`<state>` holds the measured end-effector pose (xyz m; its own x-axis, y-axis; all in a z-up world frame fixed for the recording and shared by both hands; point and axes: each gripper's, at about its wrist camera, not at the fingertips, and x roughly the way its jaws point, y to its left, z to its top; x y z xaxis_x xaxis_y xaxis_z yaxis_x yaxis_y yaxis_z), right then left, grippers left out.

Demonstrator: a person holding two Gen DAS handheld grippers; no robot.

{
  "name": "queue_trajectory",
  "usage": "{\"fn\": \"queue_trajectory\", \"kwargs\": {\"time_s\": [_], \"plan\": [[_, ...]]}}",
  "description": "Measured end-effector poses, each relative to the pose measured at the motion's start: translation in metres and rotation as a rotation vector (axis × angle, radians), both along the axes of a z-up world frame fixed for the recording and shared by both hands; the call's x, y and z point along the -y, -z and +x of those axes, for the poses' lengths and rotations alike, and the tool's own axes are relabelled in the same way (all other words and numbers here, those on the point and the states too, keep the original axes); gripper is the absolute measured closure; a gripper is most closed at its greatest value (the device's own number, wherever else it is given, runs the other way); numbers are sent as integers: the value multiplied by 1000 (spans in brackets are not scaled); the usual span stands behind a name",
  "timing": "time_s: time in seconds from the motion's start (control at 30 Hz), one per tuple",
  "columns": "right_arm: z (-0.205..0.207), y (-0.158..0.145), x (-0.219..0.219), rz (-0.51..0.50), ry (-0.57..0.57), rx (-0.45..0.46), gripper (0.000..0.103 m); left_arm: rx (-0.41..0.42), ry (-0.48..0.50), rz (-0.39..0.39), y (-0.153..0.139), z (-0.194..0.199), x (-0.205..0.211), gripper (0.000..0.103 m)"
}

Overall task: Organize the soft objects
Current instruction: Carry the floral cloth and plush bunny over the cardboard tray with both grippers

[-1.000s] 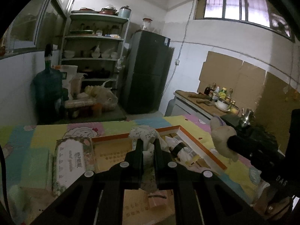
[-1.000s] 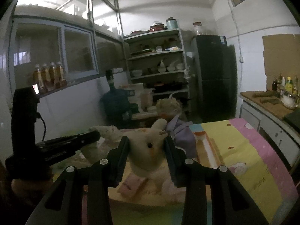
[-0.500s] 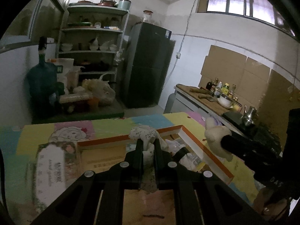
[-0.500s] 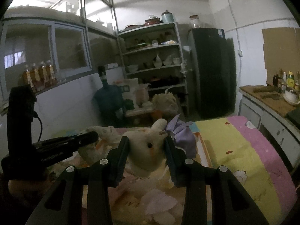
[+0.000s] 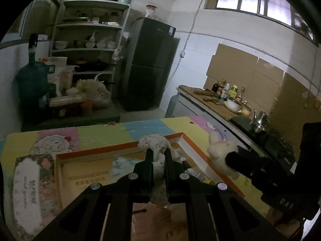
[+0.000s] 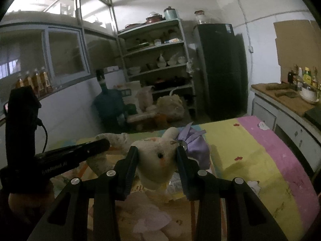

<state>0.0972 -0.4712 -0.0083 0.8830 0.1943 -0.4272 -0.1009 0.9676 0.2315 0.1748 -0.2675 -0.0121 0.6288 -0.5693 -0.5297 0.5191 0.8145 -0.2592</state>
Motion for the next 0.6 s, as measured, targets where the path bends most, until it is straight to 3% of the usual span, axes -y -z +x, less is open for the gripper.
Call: {"fn": "queue_trajectory", "kwargs": {"time_s": [0.6], "plan": [[16, 39, 11, 68, -4, -153, 63, -97, 29, 57, 34, 18, 19, 93]]}}
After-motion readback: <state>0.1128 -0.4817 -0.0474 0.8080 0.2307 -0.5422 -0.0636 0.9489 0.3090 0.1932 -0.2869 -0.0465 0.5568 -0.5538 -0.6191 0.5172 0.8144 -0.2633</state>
